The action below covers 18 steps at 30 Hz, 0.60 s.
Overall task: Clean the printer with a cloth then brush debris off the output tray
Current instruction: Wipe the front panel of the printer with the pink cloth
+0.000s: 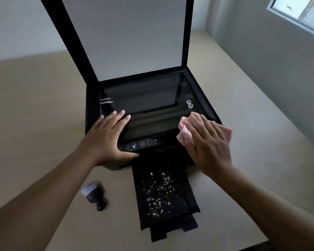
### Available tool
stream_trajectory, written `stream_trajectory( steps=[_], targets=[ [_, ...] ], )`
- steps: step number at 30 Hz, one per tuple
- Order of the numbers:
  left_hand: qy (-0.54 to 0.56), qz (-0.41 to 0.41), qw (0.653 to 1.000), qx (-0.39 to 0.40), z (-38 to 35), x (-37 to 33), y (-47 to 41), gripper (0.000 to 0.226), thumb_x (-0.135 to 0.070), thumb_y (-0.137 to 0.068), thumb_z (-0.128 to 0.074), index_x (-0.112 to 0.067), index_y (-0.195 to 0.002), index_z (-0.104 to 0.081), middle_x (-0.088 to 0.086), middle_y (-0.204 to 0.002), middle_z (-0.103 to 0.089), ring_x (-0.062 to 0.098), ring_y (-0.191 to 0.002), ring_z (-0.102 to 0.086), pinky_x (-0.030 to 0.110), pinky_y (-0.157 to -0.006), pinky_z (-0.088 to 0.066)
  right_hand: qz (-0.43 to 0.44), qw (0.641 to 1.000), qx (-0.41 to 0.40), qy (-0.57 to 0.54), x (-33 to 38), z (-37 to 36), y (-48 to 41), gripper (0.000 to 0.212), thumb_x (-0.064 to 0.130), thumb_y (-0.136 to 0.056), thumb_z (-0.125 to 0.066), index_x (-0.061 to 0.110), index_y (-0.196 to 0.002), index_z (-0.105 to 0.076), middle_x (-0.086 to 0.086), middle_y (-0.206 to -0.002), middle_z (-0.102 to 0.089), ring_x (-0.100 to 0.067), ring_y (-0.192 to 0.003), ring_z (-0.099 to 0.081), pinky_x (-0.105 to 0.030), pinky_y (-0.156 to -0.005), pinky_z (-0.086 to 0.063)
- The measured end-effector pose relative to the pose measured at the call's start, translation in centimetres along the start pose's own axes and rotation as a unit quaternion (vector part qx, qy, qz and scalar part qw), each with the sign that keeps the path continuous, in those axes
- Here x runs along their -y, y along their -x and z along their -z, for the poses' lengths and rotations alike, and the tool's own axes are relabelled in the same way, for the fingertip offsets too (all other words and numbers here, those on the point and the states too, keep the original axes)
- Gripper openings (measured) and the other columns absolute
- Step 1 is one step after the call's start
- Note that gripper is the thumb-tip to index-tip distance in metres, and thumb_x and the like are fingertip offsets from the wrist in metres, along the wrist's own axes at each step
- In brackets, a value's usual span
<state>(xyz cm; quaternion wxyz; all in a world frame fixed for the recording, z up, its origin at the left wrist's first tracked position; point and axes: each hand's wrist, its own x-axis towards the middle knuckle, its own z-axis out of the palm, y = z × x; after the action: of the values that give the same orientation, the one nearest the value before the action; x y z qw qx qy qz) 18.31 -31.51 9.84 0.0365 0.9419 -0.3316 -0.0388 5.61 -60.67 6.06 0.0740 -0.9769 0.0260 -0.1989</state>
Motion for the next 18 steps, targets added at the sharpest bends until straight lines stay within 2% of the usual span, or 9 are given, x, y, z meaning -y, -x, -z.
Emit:
stream_trajectory(
  steps=[2, 4, 6, 9, 10, 12, 15, 18],
  targets=[
    [0.002, -0.001, 1.0, 0.007, 0.1, 0.5, 0.5, 0.123, -0.095, -0.061, -0.038, -0.027, -0.157, -0.005, -0.008, -0.165, 0.002, 0.008, -0.15, 0.007, 0.039, -0.122, -0.001, -0.03, 0.999, -0.002, -0.022, 4.2, -1.0, 0.3, 0.051, 0.041, -0.102, -0.032, 0.022, -0.148, -0.04, -0.003, -0.158, -0.033, -0.025, -0.15, -0.02, -0.045, -0.12, -0.021],
    [0.004, -0.014, 1.0, 0.01, 0.3, 1.1, 1.0, 0.121, -0.095, -0.063, -0.037, -0.026, -0.157, -0.005, -0.008, -0.165, 0.003, 0.005, -0.149, 0.008, 0.037, -0.122, -0.001, 0.038, 0.998, 0.01, -0.052, 8.6, -2.2, 0.2, 0.05, 0.042, -0.103, -0.032, 0.022, -0.149, -0.039, -0.002, -0.159, -0.031, -0.024, -0.151, -0.017, -0.044, -0.121, -0.019],
    [0.012, -0.021, 1.0, 0.005, 0.3, 1.4, 1.1, 0.121, -0.093, -0.064, -0.039, -0.023, -0.157, -0.007, -0.008, -0.165, 0.0, 0.004, -0.149, 0.006, 0.035, -0.122, -0.003, 0.107, 0.992, 0.013, -0.069, 10.5, -2.8, -0.3, 0.048, 0.041, -0.103, -0.035, 0.022, -0.147, -0.043, -0.001, -0.158, -0.035, -0.024, -0.15, -0.022, -0.044, -0.12, -0.023],
    [0.013, -0.013, 1.0, -0.011, 0.2, 1.3, 1.1, 0.122, -0.09, -0.064, -0.045, -0.02, -0.157, -0.009, -0.008, -0.164, -0.003, 0.004, -0.149, 0.003, 0.034, -0.122, -0.003, 0.191, 0.98, 0.009, -0.059, 7.7, -2.7, -0.5, 0.046, 0.033, -0.101, -0.049, 0.022, -0.145, -0.046, 0.0, -0.155, -0.04, -0.021, -0.147, -0.03, -0.04, -0.119, -0.028],
    [0.013, -0.011, 1.0, -0.012, 0.2, 1.2, 1.1, 0.122, -0.089, -0.064, -0.047, -0.02, -0.157, -0.009, -0.009, -0.164, -0.002, 0.003, -0.149, 0.004, 0.034, -0.122, -0.003, 0.195, 0.98, 0.004, -0.045, 5.9, -2.5, -0.3, 0.048, 0.028, -0.098, -0.054, 0.019, -0.145, -0.046, -0.002, -0.154, -0.041, -0.022, -0.145, -0.033, -0.04, -0.118, -0.03],
    [0.015, -0.009, 1.0, -0.016, 0.0, 1.2, 1.1, 0.123, -0.09, -0.064, -0.048, -0.021, -0.157, -0.008, -0.011, -0.164, -0.001, 0.003, -0.149, 0.005, 0.035, -0.122, -0.003, 0.139, 0.989, -0.034, -0.039, 3.6, -2.0, 0.6, 0.047, 0.019, -0.095, -0.059, 0.011, -0.141, -0.051, -0.006, -0.151, -0.045, -0.024, -0.143, -0.037, -0.043, -0.114, -0.036],
    [0.017, -0.008, 0.999, -0.03, -0.2, 1.7, 0.9, 0.123, -0.091, -0.062, -0.045, -0.02, -0.157, -0.01, -0.01, -0.165, -0.003, 0.005, -0.15, 0.002, 0.036, -0.122, -0.005, 0.04, 0.993, -0.073, -0.078, 7.2, -3.2, 1.3, 0.04, 0.021, -0.101, -0.047, 0.008, -0.138, -0.054, -0.007, -0.15, -0.047, -0.025, -0.144, -0.036, -0.046, -0.115, -0.034],
    [0.02, -0.024, 0.999, -0.021, -0.2, 1.7, 1.0, 0.122, -0.092, -0.063, -0.041, -0.02, -0.157, -0.01, -0.008, -0.165, -0.003, 0.006, -0.15, 0.002, 0.036, -0.122, -0.004, 0.071, 0.99, -0.06, -0.107, 8.7, -3.4, 1.1, 0.041, 0.017, -0.099, -0.051, 0.007, -0.139, -0.053, -0.008, -0.15, -0.047, -0.023, -0.143, -0.038, -0.045, -0.115, -0.035]
  ],
)
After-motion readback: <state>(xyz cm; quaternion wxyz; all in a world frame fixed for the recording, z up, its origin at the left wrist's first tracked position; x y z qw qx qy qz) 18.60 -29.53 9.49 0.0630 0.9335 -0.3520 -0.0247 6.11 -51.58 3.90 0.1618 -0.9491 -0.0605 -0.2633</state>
